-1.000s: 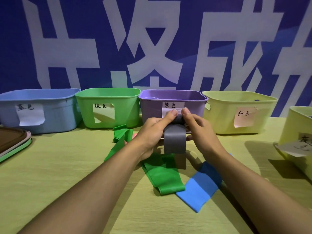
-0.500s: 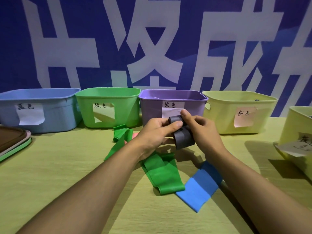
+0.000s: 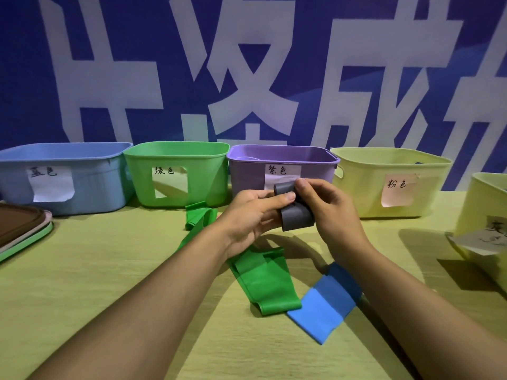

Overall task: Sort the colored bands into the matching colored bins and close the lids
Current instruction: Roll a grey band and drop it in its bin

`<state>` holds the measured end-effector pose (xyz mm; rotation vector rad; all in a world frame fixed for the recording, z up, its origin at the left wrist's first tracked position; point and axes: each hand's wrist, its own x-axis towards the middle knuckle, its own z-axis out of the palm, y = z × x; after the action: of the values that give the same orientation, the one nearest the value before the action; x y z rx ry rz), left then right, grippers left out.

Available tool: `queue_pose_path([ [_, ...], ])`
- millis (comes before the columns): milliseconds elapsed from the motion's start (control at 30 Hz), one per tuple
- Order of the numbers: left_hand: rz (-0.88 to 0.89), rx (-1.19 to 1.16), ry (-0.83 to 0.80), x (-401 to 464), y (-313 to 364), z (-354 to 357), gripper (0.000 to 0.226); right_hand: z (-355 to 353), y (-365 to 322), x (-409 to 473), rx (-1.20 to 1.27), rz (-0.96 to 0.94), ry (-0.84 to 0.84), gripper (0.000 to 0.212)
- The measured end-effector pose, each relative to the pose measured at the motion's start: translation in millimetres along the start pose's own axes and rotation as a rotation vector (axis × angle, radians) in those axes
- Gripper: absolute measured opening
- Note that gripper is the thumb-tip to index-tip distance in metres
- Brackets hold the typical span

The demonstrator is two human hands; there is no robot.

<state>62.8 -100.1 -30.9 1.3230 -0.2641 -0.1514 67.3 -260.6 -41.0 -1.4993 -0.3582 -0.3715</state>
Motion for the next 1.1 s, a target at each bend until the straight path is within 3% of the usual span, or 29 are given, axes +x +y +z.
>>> queue_pose_path([
  [267, -0.043, -0.018, 0.019, -3.4, 3.5, 3.6, 0.040, -0.5, 0.5, 0.0, 0.056, -0.035, -0.024, 0.031],
  [433, -0.043, 0.004, 0.099, -5.3, 8.3, 4.5, 0.058, -1.4, 2.9, 0.8, 0.054, -0.049, -0.068, 0.025],
  [633, -0.001, 0.068, 0.229, -5.7, 5.9, 4.6, 0.048, 2.3, 7.2, 2.2, 0.067, -0.070, -0.107, 0.027],
  [1000, 0.045, 0.043, 0.206, -0.8, 1.3, 2.4, 0.036, 0.4, 9.9, 3.4, 0.094, -0.024, -0.119, 0.030],
  [1100, 0.057, 0.038, 0.186, -0.1, 1.1, 1.6, 0.024, -1.3, 7.4, 2.3, 0.122, 0.014, -0.115, 0.030],
])
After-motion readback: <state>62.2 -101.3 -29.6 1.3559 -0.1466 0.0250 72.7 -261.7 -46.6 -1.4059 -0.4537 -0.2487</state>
